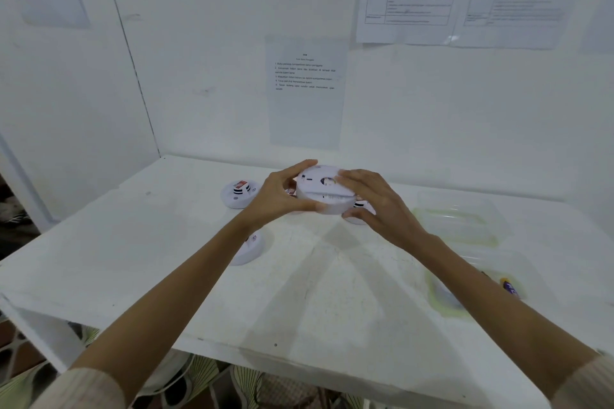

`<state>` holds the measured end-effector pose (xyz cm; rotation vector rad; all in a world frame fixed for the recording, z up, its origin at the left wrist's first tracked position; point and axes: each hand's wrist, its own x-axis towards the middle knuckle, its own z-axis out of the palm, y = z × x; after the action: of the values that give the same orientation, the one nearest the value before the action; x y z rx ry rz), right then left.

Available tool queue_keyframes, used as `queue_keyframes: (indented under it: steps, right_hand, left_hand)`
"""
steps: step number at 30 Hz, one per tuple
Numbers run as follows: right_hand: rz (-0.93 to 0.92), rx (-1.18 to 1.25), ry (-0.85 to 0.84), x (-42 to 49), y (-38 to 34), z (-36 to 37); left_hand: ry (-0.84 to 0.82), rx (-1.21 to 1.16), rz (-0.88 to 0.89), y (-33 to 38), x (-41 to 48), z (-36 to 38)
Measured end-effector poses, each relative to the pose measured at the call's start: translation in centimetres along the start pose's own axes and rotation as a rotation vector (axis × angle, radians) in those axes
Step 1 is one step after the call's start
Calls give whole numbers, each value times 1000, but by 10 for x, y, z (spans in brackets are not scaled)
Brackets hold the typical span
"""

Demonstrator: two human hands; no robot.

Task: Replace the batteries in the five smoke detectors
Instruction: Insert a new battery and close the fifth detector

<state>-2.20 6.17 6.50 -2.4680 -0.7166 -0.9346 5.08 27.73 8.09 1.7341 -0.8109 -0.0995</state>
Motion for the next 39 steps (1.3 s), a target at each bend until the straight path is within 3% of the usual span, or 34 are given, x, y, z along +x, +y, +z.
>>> queue_keyframes:
  steps: [3,7,14,18,23,26,32,39]
  right_hand:
    - [250,239,72,6,-13,-1]
    - [516,489,176,20,-26,-4]
    - [920,770,11,16,-31,-4]
    - [936,844,-19,8,-35,2]
    - [940,890,-49,2,-36,7]
    - [924,910,-58,0,-36,9]
    - [785,617,-155,-4,-35,12]
    - [711,483,-83,-6,-44,16]
  left_hand:
    - [-47,-123,-127,12,-2,1]
    - [-75,18,-245,10,-4,7]
    - [-127,-18,-383,0,-12,8]
    - [-127,-191,-419,-8,-18,11]
    - [-18,-238,-343,-12,-21,12]
    - [-45,-259,-305,-14,-20,12]
    - [-118,-206,-227,-24,-17,15]
    - [-18,-16,-189,-40,-6,18]
